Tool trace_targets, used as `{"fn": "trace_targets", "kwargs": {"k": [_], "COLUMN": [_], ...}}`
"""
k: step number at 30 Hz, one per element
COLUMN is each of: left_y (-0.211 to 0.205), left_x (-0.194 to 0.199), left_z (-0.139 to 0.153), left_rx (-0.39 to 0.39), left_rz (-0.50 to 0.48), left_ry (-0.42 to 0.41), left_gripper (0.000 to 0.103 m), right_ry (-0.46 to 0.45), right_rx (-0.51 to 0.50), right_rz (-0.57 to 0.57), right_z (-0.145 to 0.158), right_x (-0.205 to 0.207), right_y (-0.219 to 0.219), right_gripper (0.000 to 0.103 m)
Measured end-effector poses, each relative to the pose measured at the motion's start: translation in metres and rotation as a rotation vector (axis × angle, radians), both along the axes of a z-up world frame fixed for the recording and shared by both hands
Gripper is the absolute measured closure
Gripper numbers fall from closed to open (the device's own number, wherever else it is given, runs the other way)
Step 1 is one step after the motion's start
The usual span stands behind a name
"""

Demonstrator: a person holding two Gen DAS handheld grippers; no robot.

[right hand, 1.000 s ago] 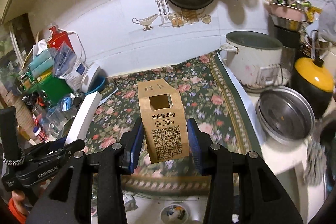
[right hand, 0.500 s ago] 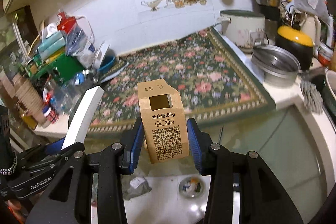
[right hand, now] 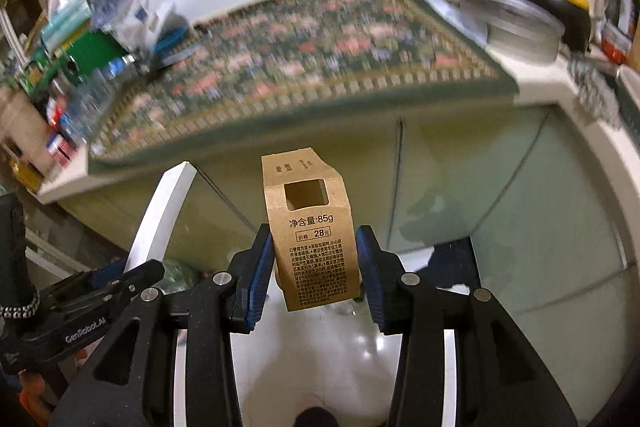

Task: Collect trash
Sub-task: 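Carry the foam block and paper box down over the floor bin, then open both grippers to drop the foam block and box into the bin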

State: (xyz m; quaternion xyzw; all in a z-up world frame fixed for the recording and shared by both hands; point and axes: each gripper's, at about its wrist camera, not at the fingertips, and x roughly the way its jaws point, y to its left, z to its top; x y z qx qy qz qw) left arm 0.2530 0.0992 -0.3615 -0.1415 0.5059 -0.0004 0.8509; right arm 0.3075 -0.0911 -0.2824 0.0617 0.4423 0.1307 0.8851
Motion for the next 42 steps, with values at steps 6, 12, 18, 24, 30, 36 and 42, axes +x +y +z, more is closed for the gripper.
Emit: {"fn": "trace_targets", "kwargs": {"k": [6, 12, 18, 24, 30, 36, 42], "left_y": [-0.016, -0.027, -0.03, -0.035, -0.045, -0.05, -0.054], "left_x": [0.013, 0.02, 0.034, 0.06, 0.097, 0.119, 0.103], "left_z": [-0.115, -0.212, -0.28, -0.32, -0.344, -0.354, -0.283], "left_rx": [-0.016, -0.006, 0.011, 0.023, 0.004, 0.026, 0.052], "left_rz": [0.037, 0.015, -0.007, -0.04, -0.048, -0.045, -0.04], "left_ry": [0.116, 0.199, 0.236, 0.241, 0.235, 0.287, 0.255], "left_gripper": [0.053, 0.053, 0.053, 0.053, 0.052, 0.052, 0.052], "right_ry": [0.061, 0.147, 0.198, 0.265, 0.307, 0.275, 0.255], "right_rx": [-0.052, -0.063, -0.054, -0.067, -0.053, -0.086, -0.05], "right_rz": [0.035, 0.062, 0.104, 0.15, 0.133, 0.119, 0.091], "right_z": [-0.095, -0.199, -0.278, -0.332, -0.345, -0.339, -0.298], "right_x": [0.02, 0.046, 0.072, 0.097, 0.108, 0.11, 0.111], "right_y": [-0.016, -0.021, -0.006, 0.023, 0.01, -0.006, -0.025], "right_gripper": [0.065, 0.065, 0.065, 0.063, 0.06, 0.055, 0.055]}}
